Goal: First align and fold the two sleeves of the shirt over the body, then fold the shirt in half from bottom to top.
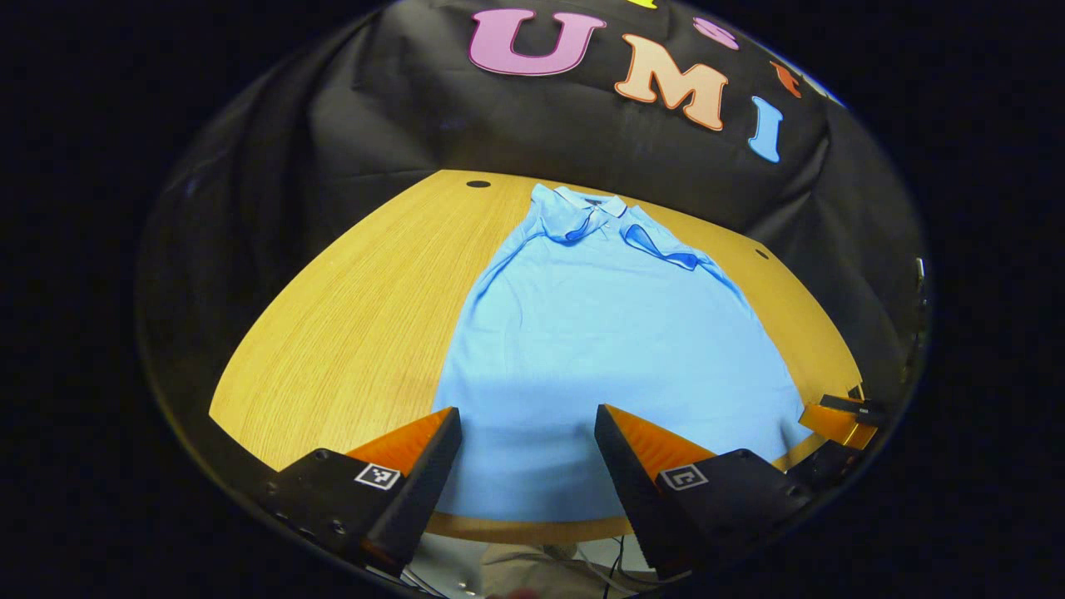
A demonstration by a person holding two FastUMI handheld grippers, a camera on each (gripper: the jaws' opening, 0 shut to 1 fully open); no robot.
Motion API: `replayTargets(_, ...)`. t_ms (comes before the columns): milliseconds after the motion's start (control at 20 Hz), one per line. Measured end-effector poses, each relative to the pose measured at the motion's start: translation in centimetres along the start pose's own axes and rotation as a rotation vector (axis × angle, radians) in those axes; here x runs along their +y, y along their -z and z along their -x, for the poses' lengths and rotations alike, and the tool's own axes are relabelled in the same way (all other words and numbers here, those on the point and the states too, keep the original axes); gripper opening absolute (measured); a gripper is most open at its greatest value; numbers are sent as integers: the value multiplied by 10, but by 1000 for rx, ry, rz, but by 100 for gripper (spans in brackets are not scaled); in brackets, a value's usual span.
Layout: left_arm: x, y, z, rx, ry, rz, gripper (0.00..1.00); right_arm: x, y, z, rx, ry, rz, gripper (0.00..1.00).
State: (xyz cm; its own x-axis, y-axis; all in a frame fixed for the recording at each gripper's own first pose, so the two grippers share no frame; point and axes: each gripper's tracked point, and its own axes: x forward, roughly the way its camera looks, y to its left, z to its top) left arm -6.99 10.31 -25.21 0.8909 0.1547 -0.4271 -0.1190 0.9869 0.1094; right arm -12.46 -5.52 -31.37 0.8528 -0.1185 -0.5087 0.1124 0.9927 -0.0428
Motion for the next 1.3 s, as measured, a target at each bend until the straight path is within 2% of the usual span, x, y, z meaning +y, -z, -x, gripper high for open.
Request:
replayTargets(400,2,22,5,-16,-66,-105,96,-2,21,-5,10,20,73,98)
replayTargets(450,1,23,4,-21,-75,-129,97,0,21,-7,1,22,89,93)
replayTargets(550,-6,22,2,-42,-66,-114,95,7,22,-8,-7,-2,98,91)
replayTargets(600,-7,22,3,-49,-69,-113,84,10,23,-8,-6,-12,102,80)
replayTargets(650,-10,23,4,-51,-65,-110,81,13,24,-8,-10,-23,106,73)
replayTargets(700,-11,24,4,-53,-62,-99,70,17,24,-7,-9,-37,106,64)
replayTargets(750,-14,23,2,-57,-53,-85,64,20,23,-7,-14,-51,110,58)
replayTargets(850,-23,23,2,-63,-28,-57,34,28,26,-8,-13,-84,87,43)
replayTargets(900,-25,23,3,-63,-23,-50,17,30,26,-7,-13,-95,77,30)
replayTargets(1000,-24,24,2,-65,-32,-54,0,34,26,-7,-14,-107,60,16)
replayTargets(1100,-26,22,3,-70,-37,-65,0,33,23,-9,-26,-102,48,16)
replayTargets(1150,-25,21,3,-63,-42,-67,0,32,23,-8,-18,-105,47,7)
replayTargets(1300,-28,7,5,-74,-41,-63,0,32,9,-6,-46,-98,48,7)
